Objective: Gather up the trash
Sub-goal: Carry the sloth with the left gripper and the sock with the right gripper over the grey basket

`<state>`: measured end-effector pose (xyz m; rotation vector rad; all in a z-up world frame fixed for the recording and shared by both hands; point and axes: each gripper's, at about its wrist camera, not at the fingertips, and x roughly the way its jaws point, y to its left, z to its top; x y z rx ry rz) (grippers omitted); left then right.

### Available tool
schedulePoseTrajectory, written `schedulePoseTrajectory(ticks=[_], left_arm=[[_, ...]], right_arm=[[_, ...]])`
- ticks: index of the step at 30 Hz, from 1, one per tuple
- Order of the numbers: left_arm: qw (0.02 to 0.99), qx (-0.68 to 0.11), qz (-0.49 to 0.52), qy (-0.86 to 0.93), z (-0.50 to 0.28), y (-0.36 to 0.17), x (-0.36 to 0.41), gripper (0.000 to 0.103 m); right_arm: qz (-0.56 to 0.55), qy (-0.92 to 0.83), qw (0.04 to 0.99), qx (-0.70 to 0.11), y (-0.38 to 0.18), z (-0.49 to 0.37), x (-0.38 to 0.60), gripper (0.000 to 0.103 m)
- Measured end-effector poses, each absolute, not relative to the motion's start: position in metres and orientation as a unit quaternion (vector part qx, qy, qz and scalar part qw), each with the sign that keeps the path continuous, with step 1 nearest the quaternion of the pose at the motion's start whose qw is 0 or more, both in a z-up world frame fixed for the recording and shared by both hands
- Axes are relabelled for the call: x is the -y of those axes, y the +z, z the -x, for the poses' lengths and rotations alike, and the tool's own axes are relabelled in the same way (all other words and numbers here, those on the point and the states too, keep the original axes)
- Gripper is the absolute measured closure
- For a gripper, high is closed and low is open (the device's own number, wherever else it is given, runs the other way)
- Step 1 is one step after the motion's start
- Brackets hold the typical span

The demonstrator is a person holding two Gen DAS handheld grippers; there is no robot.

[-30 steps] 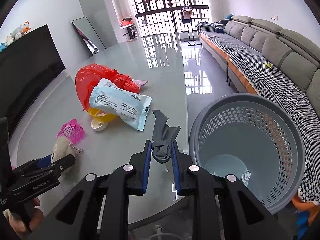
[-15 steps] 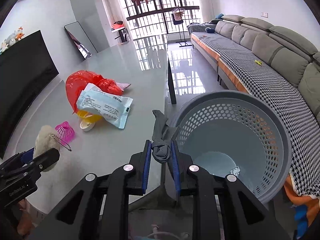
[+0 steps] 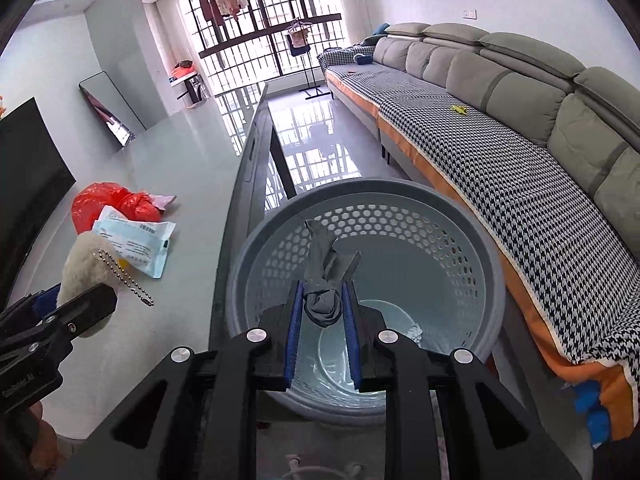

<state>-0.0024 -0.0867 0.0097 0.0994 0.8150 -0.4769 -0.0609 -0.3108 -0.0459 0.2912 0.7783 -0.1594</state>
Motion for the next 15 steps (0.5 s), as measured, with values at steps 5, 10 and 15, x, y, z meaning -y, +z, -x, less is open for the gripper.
schedulePoseTrajectory(ticks=[5,10,15], left_arm=[[0.877,-0.404,-0.063,-0.253,-0.005,-0.004,0.127,0.042],[0.865,-0.416,-0.077,-0.270,-0.012,-0.019,0.160,0.042],[0.859,-0.425,-0.077,-0.275,-0.024,-0.028,0.185,0.042]], right_arm=[[-0.145,-0.093,0.910,-0.378,-0.052,0.060,0.336,0.084],[-0.148,-0.103,0.904,-0.387,-0.066,0.054,0.359,0.084],[-0.149,-0.094,0.900,-0.399,-0.078,0.041,0.372,0.084]])
